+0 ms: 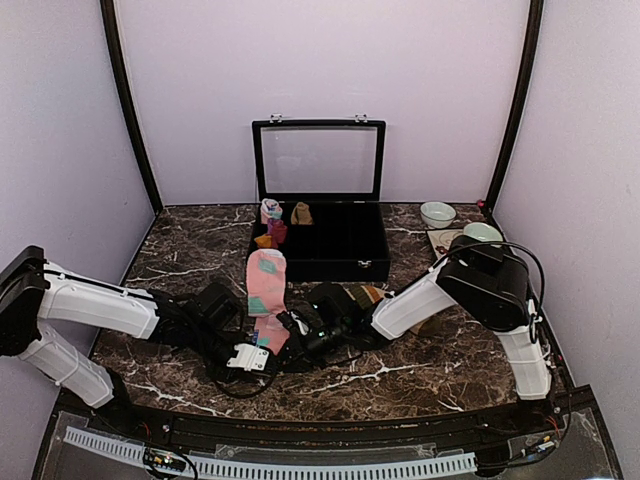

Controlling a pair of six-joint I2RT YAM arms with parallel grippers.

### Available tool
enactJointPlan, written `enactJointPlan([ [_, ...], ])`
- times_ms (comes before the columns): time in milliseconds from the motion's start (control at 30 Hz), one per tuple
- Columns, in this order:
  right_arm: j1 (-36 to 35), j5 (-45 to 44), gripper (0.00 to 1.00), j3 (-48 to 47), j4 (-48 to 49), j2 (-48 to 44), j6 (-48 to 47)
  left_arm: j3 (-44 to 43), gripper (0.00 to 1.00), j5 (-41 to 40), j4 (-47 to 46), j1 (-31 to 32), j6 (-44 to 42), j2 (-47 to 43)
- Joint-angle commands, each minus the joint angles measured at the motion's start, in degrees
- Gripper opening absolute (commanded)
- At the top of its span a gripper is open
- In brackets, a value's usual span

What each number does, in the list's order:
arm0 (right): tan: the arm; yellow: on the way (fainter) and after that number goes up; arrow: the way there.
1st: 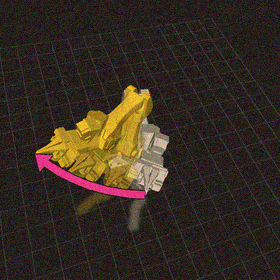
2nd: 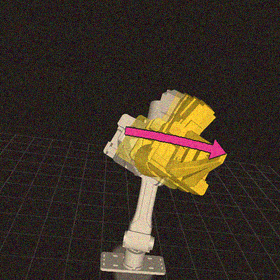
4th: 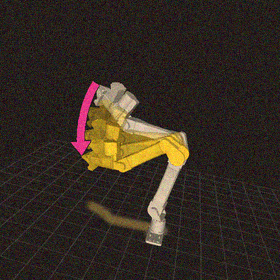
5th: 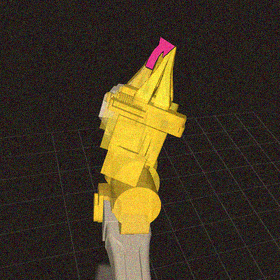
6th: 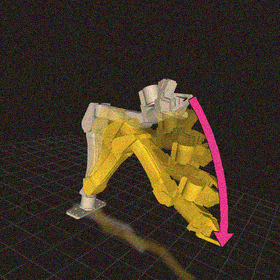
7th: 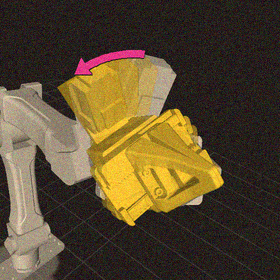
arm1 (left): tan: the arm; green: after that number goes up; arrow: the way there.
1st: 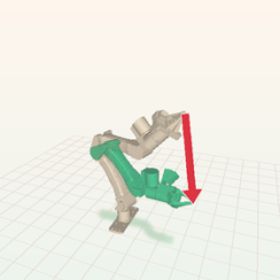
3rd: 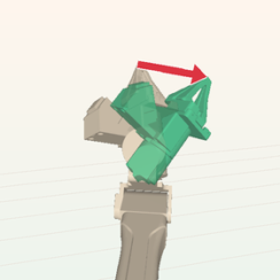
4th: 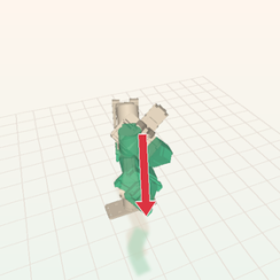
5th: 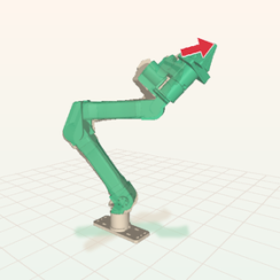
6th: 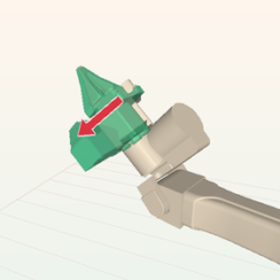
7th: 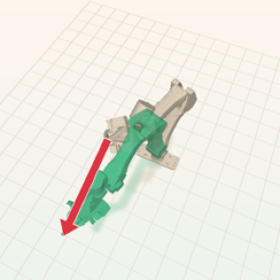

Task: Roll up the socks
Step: Roll the sock at the center of the board.

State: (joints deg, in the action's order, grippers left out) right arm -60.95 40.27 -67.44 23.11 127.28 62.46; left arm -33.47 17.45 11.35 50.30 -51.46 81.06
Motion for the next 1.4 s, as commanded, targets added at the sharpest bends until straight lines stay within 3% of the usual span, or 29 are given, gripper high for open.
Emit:
enactJointPlan([
  [0, 0.3, -4.2, 0.0, 3.2, -11.4, 4.4, -0.8, 0.0, 0.31, -0.7, 1.8, -0.2, 0.0, 2.2],
  [167, 0.3, -4.5, 0.0, 3.5, -10.0, 3.7, -1.6, 0.5, 0.29, -0.3, 1.6, -1.4, -0.2, 2.3],
  [400, 0.3, -7.1, 0.11, 3.5, -10.2, 1.9, -3.7, 0.6, 0.27, -0.1, 3.3, -3.0, -0.1, 3.0],
  [567, 0.3, -8.1, 0.15, 4.7, -10.3, 0.2, -4.3, 0.5, 0.17, -0.7, 4.2, -3.3, 0.0, 4.1],
  [833, 1.4, -11.6, 0.4, 10.3, -7.6, -5.8, -6.9, -0.2, 0.13, 0.4, 5.5, -4.2, 0.9, 4.7],
  [967, 1.4, -15.5, 0.43, 13.5, -8.3, -9.2, -11.5, -0.5, 0.13, 1.9, 6.9, -4.6, 1.6, 4.1],
  [1067, 0.7, -23.5, 0.43, 15.2, -11.8, -13.2, -17.6, -1.9, 0.13, 4.8, 9.4, -5.5, 2.4, 4.1],
  [1167, -3.5, -39.4, 0.49, 17.6, -12.7, -20.1, -29.4, -3.5, 0.13, 7.1, 11.6, -6.6, 2.8, 4.7],
  [1300, -8.3, -56.0, 0.51, 26.7, 2.4, -28.6, -46.1, -5.4, 0.13, 10.2, 13.8, -8.2, 2.7, 5.9],
  [1367, -8.2, -63.5, 0.53, 29.7, 8.6, -30.6, -46.0, -5.9, 0.13, 11.0, 14.5, -8.4, 2.3, 6.7],
])
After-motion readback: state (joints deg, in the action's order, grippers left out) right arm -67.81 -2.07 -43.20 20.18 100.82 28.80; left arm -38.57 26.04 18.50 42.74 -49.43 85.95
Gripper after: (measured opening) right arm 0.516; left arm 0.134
